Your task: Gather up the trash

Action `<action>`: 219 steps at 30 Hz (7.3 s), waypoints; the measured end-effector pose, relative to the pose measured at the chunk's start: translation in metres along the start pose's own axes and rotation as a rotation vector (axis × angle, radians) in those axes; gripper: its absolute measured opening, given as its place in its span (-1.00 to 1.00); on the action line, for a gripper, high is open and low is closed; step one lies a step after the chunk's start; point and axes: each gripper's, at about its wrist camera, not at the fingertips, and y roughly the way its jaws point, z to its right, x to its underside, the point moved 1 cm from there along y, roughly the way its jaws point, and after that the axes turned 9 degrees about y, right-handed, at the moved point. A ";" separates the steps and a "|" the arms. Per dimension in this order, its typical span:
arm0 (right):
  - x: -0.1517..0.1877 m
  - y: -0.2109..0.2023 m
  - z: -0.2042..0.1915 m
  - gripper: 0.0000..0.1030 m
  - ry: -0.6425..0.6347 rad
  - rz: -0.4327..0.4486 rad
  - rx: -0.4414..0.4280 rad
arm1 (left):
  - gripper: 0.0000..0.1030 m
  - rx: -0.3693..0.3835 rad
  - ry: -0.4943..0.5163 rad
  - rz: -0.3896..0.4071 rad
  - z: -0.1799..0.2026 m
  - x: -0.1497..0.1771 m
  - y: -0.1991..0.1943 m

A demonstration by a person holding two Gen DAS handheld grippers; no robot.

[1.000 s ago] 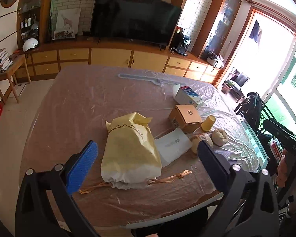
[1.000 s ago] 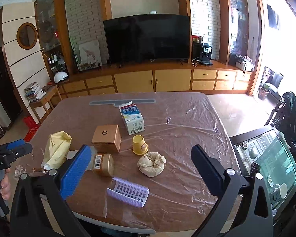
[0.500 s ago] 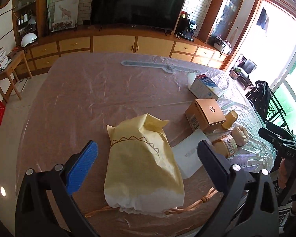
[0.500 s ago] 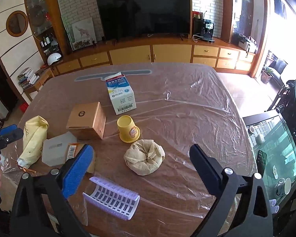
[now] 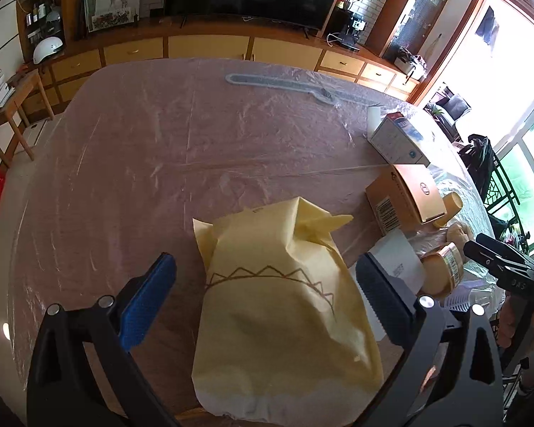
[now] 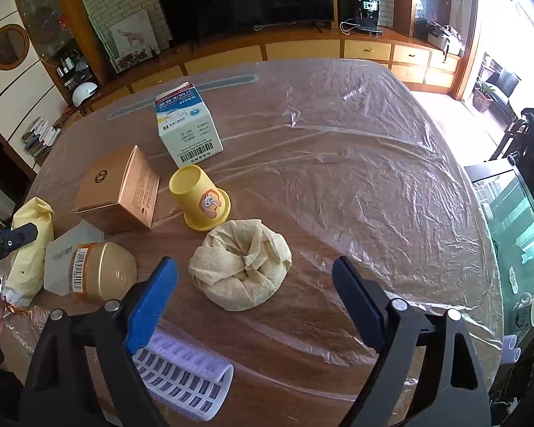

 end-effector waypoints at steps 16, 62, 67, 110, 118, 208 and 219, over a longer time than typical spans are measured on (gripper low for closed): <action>0.005 0.014 -0.016 0.41 -0.146 0.012 0.099 | 0.96 0.034 0.022 -0.032 0.002 0.000 0.019; -0.004 -0.063 -0.031 -0.02 -0.081 0.087 -0.162 | 0.17 0.125 0.017 0.105 0.017 0.009 -0.043; 0.005 -0.076 -0.038 -0.02 -0.090 0.079 -0.208 | 0.17 0.130 0.031 0.112 0.027 0.015 -0.051; 0.105 -0.120 -0.049 -0.02 -0.196 -0.042 -0.298 | 0.17 0.136 0.265 0.051 0.099 0.091 -0.076; 0.119 -0.117 -0.045 -0.02 -0.205 -0.078 -0.297 | 0.17 0.150 0.321 0.021 0.112 0.105 -0.075; 0.143 -0.131 -0.030 0.85 -0.189 0.024 -0.152 | 0.81 0.058 0.366 0.021 0.115 0.135 -0.077; 0.074 -0.107 -0.058 0.89 -0.176 0.126 -0.140 | 0.84 -0.038 0.348 0.091 0.090 0.067 -0.058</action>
